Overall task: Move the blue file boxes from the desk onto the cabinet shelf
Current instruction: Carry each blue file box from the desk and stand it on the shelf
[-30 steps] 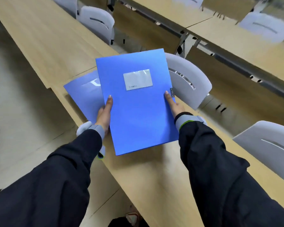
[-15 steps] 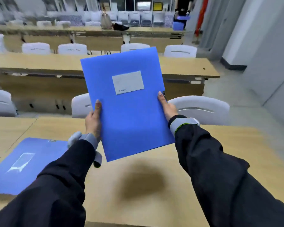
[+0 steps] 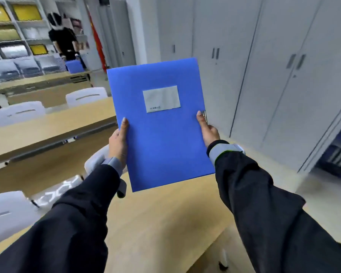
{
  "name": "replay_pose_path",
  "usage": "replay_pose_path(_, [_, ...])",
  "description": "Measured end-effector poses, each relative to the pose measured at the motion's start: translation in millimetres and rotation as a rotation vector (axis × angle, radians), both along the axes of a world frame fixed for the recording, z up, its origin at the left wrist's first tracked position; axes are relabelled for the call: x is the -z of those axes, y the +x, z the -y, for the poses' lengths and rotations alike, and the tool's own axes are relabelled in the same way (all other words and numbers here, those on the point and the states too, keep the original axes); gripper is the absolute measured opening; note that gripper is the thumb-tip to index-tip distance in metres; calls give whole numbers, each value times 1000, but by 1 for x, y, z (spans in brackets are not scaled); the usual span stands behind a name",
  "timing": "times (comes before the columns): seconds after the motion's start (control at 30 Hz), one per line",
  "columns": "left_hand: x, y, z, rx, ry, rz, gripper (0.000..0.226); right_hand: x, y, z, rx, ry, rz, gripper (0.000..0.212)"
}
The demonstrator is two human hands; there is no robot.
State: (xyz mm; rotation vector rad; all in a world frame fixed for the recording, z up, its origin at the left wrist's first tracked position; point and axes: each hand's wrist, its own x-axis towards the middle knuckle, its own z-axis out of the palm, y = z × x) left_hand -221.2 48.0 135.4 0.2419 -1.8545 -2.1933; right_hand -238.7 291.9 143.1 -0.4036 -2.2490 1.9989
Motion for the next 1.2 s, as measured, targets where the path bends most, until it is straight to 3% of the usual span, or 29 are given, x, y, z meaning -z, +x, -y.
replay_pose_path(0.2, [-16, -59, -188, 383, -81, -77, 40, -25, 17, -182, 296, 11, -19, 62])
replay_pose_path(0.23, [-27, -66, -253, 469, -66, -96, 41, -32, 27, -242, 393, 8, -56, 62])
replay_pose_path(0.4, [-25, -85, -349, 504, -31, -85, 43, -41, 48, -325, 490, -18, -53, 82])
replay_pose_path(0.53, [-42, -83, -528, 729, -23, -82, 58, -53, 95, -468, 680, 9, -42, 80])
replay_pose_path(0.67, [-52, -67, -646, 873, 4, -93, 49, -57, 131, -566, 853, -11, -114, 93])
replay_pose_path(0.8, [-56, -62, -734, 992, 10, -116, 43, -62, 151, -634, 930, 24, -118, 80])
replay_pose_path(0.97, [-55, -79, -840, 1106, 19, -145, 56, -54, 150, -727, 1022, -3, -188, 75])
replay_pose_path(1.07, [-71, -112, -929, 1179, 64, -187, 52, -65, 122, -807, 1104, 9, -267, 79])
replay_pose_path(1.2, [-95, -156, -1019, 1221, 46, -240, 61, -83, 86, -885, 1143, 1, -320, 79])
